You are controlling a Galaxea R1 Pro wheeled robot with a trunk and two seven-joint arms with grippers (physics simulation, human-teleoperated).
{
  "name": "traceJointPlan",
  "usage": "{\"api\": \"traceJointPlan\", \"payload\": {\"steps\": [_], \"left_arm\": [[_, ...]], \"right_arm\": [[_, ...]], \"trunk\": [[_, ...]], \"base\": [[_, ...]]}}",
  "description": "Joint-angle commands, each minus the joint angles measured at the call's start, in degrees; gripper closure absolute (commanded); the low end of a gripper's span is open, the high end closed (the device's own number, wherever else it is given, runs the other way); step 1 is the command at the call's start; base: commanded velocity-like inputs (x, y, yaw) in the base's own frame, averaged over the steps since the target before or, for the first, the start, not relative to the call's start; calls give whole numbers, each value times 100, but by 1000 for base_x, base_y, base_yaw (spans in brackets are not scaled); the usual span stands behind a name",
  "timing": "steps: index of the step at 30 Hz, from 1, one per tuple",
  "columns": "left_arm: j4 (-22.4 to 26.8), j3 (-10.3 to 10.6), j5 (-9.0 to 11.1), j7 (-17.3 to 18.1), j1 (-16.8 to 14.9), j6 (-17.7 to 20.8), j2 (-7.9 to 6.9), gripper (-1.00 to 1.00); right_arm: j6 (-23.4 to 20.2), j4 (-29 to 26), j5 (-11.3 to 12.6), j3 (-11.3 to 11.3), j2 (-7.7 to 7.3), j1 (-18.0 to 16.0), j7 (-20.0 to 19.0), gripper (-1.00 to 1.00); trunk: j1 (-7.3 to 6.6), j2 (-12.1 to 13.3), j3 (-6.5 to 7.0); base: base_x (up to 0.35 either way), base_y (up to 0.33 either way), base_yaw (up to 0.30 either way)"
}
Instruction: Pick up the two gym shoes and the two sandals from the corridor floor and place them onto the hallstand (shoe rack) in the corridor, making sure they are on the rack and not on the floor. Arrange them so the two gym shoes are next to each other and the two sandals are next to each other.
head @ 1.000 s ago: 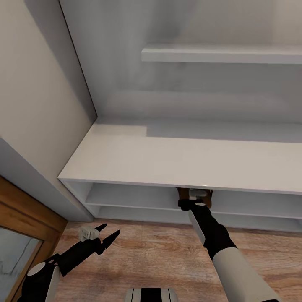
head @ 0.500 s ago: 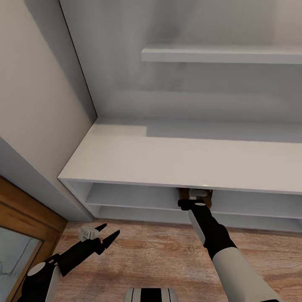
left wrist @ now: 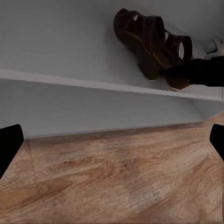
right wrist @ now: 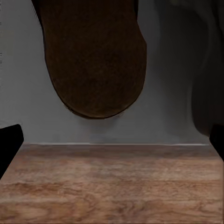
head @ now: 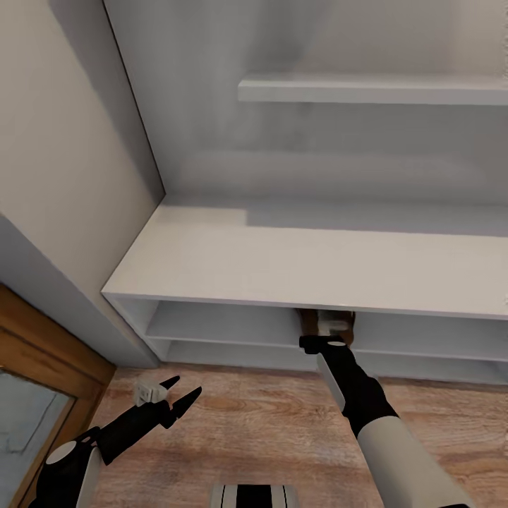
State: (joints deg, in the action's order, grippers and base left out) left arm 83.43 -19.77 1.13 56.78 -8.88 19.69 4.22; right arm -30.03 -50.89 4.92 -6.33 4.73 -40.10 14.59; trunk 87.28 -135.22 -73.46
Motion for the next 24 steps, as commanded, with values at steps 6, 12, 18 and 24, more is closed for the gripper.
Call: {"api": "traceJointPlan", "payload": {"steps": [6, 12, 18, 24], "left_arm": [[-2, -1, 1, 0, 0, 0, 0, -100], [-2, -1, 0, 0, 0, 0, 0, -100], [-1, -1, 1, 0, 0, 0, 0, -100], [-1, 0, 0, 0, 0, 0, 0, -100]], "right_arm": [[170, 0, 0, 0, 0, 2, 0, -100], [324, 1, 0, 0, 1, 2, 3, -100], [352, 1, 0, 0, 2, 2, 2, -100], [356, 1, 0, 0, 0, 2, 4, -100]], "trunk": [[0, 0, 0], [0, 0, 0], [0, 0, 0], [0, 0, 0]], "base": [[-306, 0, 0], [-330, 0, 0], [-335, 0, 0], [-335, 0, 0]]}}
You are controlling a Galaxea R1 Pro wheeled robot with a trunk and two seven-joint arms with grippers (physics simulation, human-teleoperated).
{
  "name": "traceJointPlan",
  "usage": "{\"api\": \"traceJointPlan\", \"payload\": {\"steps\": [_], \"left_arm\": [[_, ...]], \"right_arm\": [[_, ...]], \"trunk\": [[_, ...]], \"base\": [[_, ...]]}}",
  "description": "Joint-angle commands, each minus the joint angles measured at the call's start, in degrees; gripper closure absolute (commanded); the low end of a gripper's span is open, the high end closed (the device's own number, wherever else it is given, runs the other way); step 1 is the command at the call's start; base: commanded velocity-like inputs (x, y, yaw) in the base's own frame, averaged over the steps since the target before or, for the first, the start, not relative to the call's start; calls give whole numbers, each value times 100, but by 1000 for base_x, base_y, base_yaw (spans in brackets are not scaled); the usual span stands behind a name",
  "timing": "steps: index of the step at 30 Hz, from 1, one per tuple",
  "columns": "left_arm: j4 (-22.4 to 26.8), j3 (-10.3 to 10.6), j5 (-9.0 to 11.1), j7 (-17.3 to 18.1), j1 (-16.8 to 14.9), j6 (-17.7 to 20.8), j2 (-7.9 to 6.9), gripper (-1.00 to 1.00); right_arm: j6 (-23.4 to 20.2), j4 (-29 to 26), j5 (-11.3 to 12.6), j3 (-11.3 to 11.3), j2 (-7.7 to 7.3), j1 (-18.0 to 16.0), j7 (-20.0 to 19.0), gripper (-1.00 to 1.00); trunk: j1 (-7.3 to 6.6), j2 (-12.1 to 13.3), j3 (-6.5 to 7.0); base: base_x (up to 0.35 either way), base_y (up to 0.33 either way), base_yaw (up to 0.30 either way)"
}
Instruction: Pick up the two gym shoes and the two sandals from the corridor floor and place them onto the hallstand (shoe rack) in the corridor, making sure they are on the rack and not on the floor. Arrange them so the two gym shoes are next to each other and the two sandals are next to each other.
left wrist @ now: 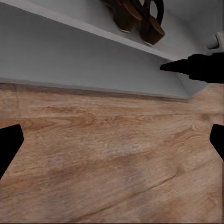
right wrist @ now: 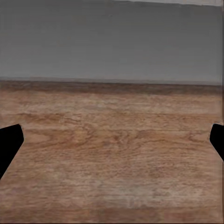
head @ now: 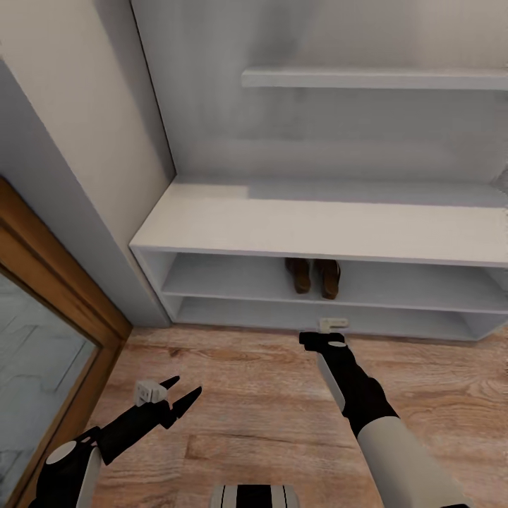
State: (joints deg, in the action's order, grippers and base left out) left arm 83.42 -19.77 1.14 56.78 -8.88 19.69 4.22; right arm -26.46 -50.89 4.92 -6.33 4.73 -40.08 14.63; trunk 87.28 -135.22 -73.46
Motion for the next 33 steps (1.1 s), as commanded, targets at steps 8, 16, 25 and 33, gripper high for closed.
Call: {"api": "traceJointPlan", "payload": {"steps": [8, 16, 25, 33], "left_arm": [[-1, -1, 0, 0, 0, 0, 0, -100], [0, -1, 0, 0, 0, 0, 0, -100], [-1, 2, -5, -1, 0, 19, 0, -100], [-1, 6, -8, -7, 0, 56, 0, -100]], "right_arm": [[2, 0, 0, 0, -1, 0, 0, -100], [9, 0, 0, 0, 1, 7, -2, -100], [75, -8, -13, 0, -3, 39, -2, -100], [375, -16, -12, 0, -9, 51, -8, -100]], "trunk": [[0, 0, 0], [0, 0, 0], [0, 0, 0], [-154, 281, 126]], "base": [[-216, 0, 0], [-9, 0, 0], [-1, 0, 0], [0, 0, 0]]}}
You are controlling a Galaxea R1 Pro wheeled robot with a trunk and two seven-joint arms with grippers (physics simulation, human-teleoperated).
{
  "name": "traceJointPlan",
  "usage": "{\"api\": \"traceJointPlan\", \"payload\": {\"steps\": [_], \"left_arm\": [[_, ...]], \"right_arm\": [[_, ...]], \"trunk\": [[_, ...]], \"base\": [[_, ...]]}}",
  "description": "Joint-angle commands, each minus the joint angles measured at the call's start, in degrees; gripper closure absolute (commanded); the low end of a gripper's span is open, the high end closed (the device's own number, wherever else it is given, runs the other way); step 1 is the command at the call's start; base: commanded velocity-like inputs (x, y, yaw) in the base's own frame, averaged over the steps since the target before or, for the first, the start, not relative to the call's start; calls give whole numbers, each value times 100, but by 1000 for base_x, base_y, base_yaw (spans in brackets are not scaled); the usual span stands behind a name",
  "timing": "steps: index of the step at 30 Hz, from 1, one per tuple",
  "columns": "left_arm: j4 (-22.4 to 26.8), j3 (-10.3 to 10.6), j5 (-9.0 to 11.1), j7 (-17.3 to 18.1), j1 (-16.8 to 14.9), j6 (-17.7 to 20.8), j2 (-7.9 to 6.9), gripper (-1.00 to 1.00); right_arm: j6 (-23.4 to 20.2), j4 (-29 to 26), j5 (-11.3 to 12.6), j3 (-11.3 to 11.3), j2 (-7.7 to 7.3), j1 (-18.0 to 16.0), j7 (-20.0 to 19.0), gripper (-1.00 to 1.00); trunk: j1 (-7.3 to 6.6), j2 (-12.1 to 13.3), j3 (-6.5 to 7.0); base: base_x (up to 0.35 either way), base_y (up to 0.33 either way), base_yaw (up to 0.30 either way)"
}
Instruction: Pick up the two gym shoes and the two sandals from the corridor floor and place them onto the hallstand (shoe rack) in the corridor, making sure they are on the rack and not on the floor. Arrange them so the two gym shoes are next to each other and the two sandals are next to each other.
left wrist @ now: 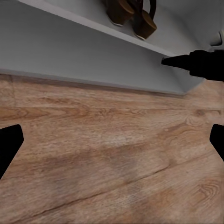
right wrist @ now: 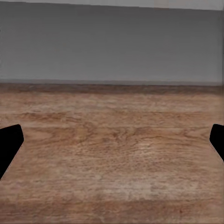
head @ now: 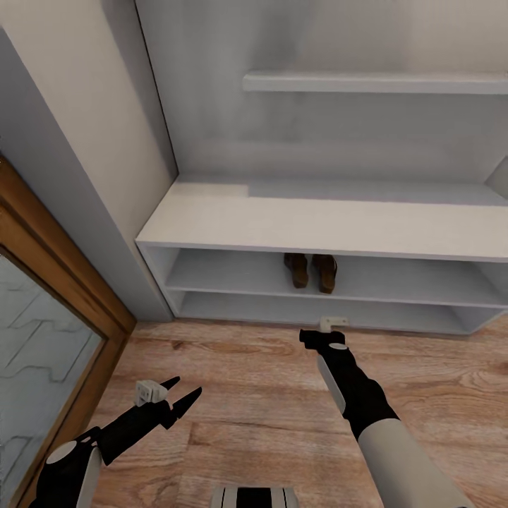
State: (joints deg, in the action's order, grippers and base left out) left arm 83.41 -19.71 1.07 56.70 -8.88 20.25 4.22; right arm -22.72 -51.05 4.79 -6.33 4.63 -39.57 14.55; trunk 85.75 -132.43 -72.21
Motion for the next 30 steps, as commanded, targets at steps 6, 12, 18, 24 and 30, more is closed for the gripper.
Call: {"api": "traceJointPlan", "payload": {"steps": [6, 12, 18, 24, 30], "left_arm": [[0, 1, -1, -1, 0, 5, 0, -100], [0, -2, -1, -1, 0, 5, 0, -100], [0, -6, -1, -2, 0, 5, 0, -100], [-3, -7, -1, -2, 0, 5, 0, -100], [-16, -9, -67, -32, -5, 13, 0, -100]], "right_arm": [[70, -1, 4, 0, -5, 1, -4, -100], [91, -62, -10, 0, -14, 0, -5, -100], [358, -70, -13, 0, -21, 3, -10, -100], [1114, -42, -5, -7, -23, 92, -3, -100], [1963, 72, 10, -2, -30, 736, -15, -100]], "trunk": [[-132, 242, 108], [-264, 483, 216], [-396, 724, 324], [-528, 964, 431], [-660, 1205, 539]], "base": [[0, 0, 0], [0, 0, 0], [0, 0, 0], [0, 0, 0], [0, 0, 0]]}}
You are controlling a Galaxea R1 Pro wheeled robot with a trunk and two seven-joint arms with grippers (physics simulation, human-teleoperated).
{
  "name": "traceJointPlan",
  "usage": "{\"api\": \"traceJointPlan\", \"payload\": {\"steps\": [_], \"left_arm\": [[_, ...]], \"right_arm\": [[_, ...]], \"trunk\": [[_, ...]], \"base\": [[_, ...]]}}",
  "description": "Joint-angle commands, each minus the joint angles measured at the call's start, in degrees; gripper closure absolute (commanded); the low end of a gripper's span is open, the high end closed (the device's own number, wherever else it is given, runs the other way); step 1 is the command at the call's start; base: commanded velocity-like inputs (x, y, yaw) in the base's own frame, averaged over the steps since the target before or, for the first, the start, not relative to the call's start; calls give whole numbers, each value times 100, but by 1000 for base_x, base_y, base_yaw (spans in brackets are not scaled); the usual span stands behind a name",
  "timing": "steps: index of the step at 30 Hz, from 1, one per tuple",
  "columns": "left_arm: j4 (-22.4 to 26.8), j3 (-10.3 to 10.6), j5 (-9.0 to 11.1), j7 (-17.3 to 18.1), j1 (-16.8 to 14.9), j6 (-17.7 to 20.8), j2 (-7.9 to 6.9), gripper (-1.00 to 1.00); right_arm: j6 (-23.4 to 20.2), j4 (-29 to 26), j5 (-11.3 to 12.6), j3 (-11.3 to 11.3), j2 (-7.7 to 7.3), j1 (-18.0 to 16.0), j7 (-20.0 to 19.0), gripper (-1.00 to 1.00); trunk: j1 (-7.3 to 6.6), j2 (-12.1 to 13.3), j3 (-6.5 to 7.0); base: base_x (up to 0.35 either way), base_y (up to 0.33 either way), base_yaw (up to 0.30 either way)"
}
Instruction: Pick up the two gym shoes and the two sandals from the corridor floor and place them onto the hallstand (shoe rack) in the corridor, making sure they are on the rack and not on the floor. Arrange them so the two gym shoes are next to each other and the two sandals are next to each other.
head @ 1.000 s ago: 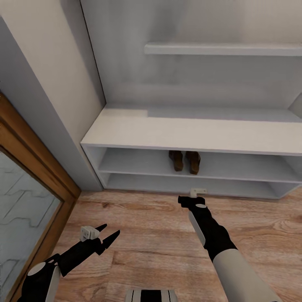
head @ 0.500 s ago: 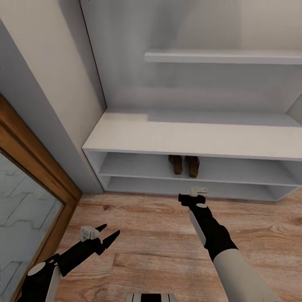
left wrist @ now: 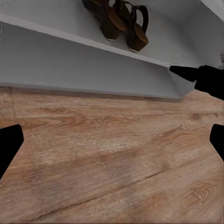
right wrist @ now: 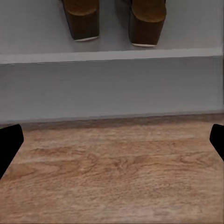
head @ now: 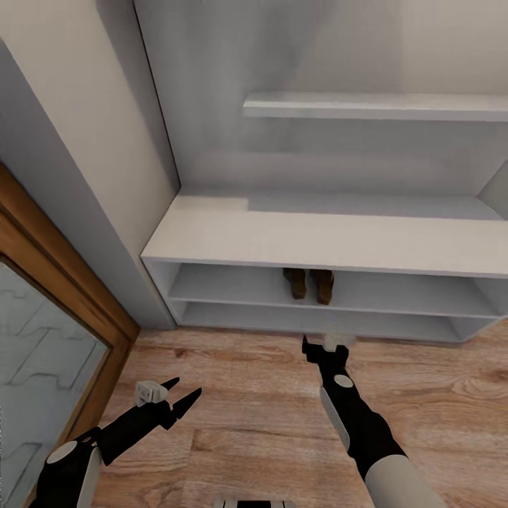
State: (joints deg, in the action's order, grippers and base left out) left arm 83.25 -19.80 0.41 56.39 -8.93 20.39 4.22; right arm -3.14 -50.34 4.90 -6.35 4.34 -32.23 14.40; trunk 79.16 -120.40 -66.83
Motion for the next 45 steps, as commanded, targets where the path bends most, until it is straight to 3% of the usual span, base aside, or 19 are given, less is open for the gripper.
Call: {"api": "traceJointPlan", "payload": {"steps": [1, 9, 25, 34, 45], "left_arm": [[-1, -1, -4, -1, -1, 0, 0, -100], [-3, -12, -14, -5, -3, 1, 0, -100], [-10, -24, -14, -18, -12, 1, 0, -100], [-10, -21, -14, -23, -12, 1, 0, -100], [-10, -33, -14, -14, -12, 1, 0, -100]], "right_arm": [[62, 36, 0, 0, -2, 43, 0, -100], [537, 257, 5, 2, -11, 421, 9, -100], [596, 1137, 29, 46, -12, 454, 10, -100], [596, 1226, 29, 97, -12, 454, 10, -100], [596, 1237, 130, 99, -12, 454, 10, -100]], "trunk": [[-23, 42, 19], [-198, 363, 162], [-550, 1004, 450], [-747, 1365, 611], [-747, 1365, 611]], "base": [[0, 0, 0], [0, 0, -4], [0, 0, -256], [0, 0, -300], [0, 0, -300]]}}
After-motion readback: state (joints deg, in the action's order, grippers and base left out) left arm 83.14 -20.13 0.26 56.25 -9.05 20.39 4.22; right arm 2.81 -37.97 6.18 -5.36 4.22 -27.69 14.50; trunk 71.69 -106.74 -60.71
